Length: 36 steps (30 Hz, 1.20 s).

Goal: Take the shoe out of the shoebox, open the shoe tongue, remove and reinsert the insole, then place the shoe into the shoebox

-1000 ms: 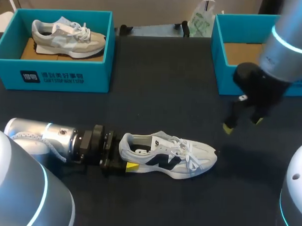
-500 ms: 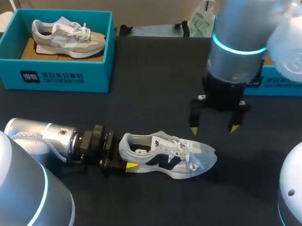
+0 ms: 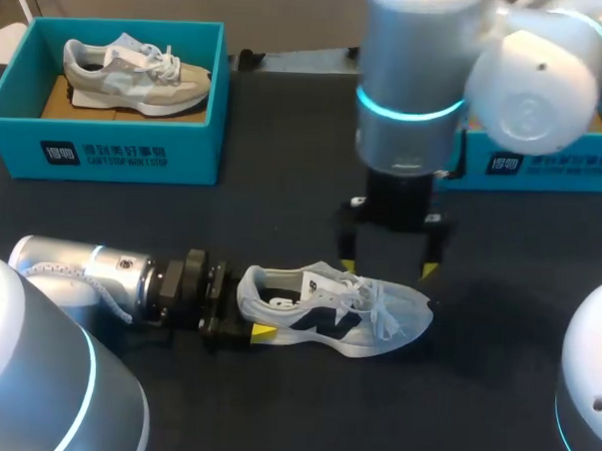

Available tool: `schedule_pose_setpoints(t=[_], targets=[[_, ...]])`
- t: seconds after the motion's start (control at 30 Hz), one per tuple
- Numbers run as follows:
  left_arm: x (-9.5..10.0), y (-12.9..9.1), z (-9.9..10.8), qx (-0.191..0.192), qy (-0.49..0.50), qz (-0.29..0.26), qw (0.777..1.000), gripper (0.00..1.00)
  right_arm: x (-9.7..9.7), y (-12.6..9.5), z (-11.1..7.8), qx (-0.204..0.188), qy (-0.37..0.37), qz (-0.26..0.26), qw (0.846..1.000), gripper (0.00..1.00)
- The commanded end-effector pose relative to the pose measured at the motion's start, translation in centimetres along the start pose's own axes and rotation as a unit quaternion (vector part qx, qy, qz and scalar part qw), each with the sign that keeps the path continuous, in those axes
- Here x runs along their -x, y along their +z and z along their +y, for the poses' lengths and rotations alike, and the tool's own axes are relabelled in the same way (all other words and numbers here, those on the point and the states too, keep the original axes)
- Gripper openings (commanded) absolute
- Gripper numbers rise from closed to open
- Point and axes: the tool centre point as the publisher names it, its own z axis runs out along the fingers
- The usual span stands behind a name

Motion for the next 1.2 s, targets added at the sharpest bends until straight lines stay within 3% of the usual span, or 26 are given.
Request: schedule_pose_setpoints(t=[0.03,0.1,0.4,0.57,0.73,1.2], targets=[[-0.1,0.0,0.0,0.0,0.0,-0.002,1.0,0.0,-5.2,0.9,-0.2,-0.003,0.021,-0.084,0.996,1.0],[-0.1,0.0,0.0,0.0,0.0,-0.002,1.0,0.0,-6.4,0.9,-0.7,-0.001,0.041,-0.09,0.995,1.0],[-0.1,0.0,0.0,0.0,0.0,-0.002,1.0,0.0,-6.4,0.9,-0.7,-0.001,0.041,-0.09,0.995,1.0],[-0.1,0.0,0.0,0.0,0.0,-0.002,1.0,0.0,-8.1,2.2,-0.2,0.002,0.044,-0.123,0.992,1.0],[-0.1,0.0,0.0,0.0,0.0,-0.002,1.0,0.0,-8.6,3.3,0.1,0.024,0.053,-0.137,0.989,1.0],[-0.1,0.0,0.0,0.0,0.0,-0.002,1.0,0.0,-9.9,5.5,1.0,0.02,0.08,-0.204,0.975,1.0]])
